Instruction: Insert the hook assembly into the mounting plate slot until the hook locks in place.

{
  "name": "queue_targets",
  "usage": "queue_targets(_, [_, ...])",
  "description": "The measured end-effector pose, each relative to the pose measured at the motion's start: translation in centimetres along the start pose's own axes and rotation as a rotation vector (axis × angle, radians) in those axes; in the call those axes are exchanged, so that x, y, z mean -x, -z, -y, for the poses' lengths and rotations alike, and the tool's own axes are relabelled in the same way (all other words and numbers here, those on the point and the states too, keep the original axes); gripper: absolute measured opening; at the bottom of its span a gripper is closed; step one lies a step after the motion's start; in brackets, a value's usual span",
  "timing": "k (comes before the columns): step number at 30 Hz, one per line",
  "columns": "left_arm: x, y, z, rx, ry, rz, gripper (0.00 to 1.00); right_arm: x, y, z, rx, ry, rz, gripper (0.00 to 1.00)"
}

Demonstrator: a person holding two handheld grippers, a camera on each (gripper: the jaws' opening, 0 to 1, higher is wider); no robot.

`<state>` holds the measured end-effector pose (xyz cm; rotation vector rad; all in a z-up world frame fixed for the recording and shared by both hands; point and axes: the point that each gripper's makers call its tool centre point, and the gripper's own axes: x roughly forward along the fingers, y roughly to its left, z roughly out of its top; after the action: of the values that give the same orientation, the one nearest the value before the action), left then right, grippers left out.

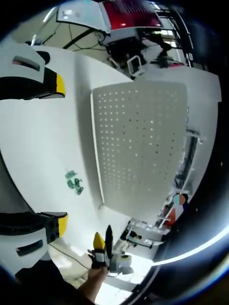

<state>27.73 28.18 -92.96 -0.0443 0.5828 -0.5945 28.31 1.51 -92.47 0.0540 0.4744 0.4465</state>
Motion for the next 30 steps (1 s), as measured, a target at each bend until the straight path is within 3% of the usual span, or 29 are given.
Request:
queue_targets(4, [0.0, -0.8, 0.1, -0.025, 0.011, 0.010, 1.00, 0.6, -1.0, -0.7, 0.019, 0.006, 0.014, 0.92])
queue_targets(13, [-0.4, -0.1, 0.5, -0.034, 0.025, -0.016, 1.00, 1.4, 0.2, -0.5, -0.045, 0.010, 0.014, 0.91])
queue_targets(17, [-0.7, -0.7, 1.0, -0.046, 0.034, -0.011, 1.00, 1.8, 0.4, -0.1, -0.050, 0.021, 0.017, 0.91])
queue_targets(25, [-1.0, -1.3, 1.1, -0.061, 0.037, 0.007, 1.00, 2.0, -0.7, 0.8, -0.094, 0.029, 0.053, 0.91])
queue_targets(30, [-1.3, -1.1, 1.0, -0.052, 0.059, -0.020, 1.00, 2.1, -1.9, 0.8, -0.095, 0.046, 0.063, 0.91])
